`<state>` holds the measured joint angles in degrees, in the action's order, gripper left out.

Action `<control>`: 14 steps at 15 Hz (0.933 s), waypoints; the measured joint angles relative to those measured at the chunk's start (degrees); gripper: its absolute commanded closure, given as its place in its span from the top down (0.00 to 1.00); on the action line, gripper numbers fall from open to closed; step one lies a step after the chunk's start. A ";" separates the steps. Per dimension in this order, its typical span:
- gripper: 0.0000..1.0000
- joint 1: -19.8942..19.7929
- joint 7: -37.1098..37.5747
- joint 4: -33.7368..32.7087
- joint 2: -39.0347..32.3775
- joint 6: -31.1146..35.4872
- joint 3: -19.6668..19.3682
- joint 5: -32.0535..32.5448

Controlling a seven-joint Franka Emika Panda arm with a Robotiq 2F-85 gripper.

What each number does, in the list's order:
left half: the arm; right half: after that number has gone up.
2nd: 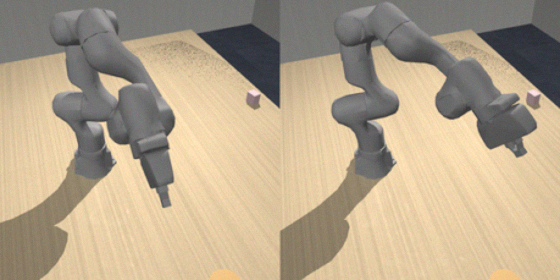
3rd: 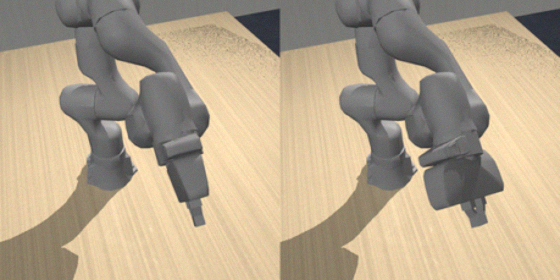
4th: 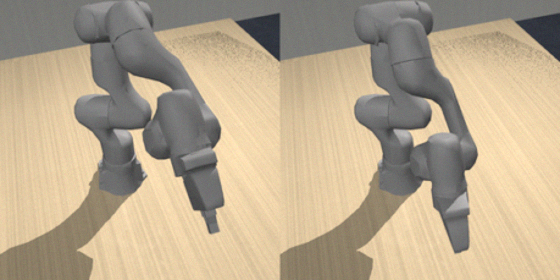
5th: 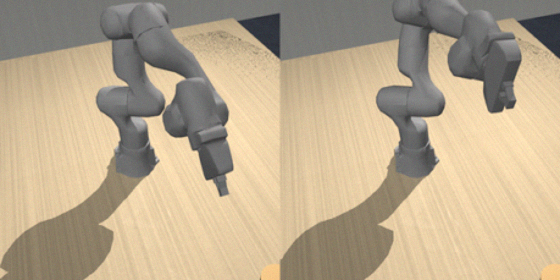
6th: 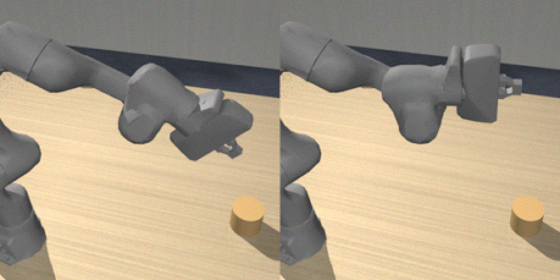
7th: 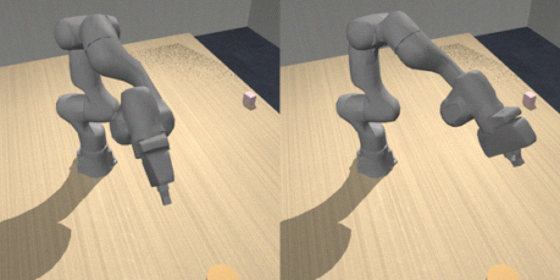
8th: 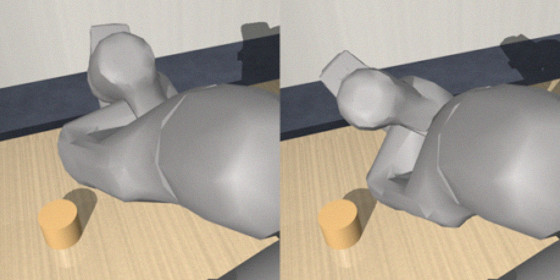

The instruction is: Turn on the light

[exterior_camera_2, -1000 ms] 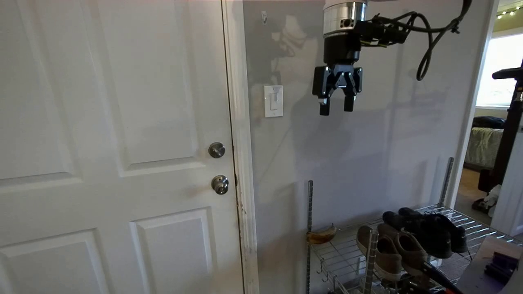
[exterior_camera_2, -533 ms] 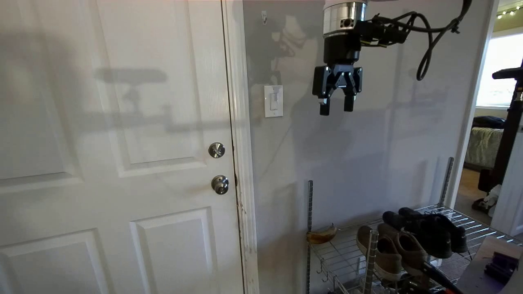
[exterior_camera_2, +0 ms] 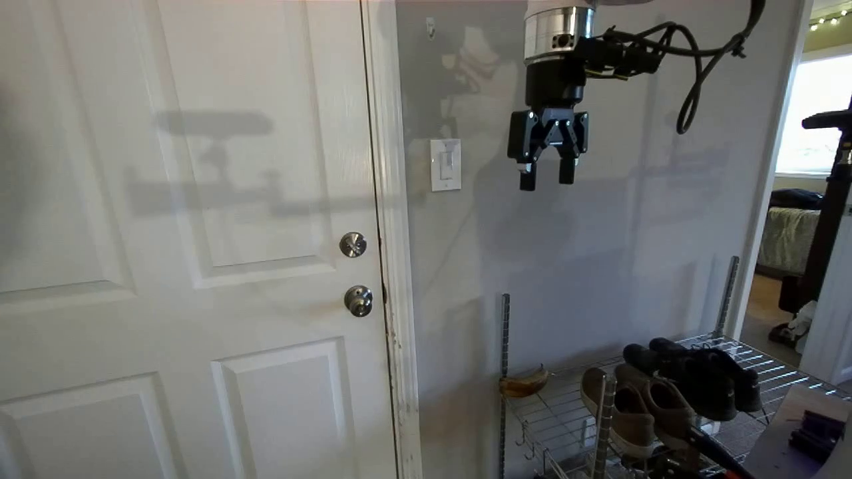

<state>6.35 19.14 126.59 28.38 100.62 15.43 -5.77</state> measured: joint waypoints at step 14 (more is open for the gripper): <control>1.00 0.06 -0.61 -9.02 -10.25 4.14 1.37 12.91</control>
<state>6.41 18.53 117.57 18.13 104.76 16.81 7.14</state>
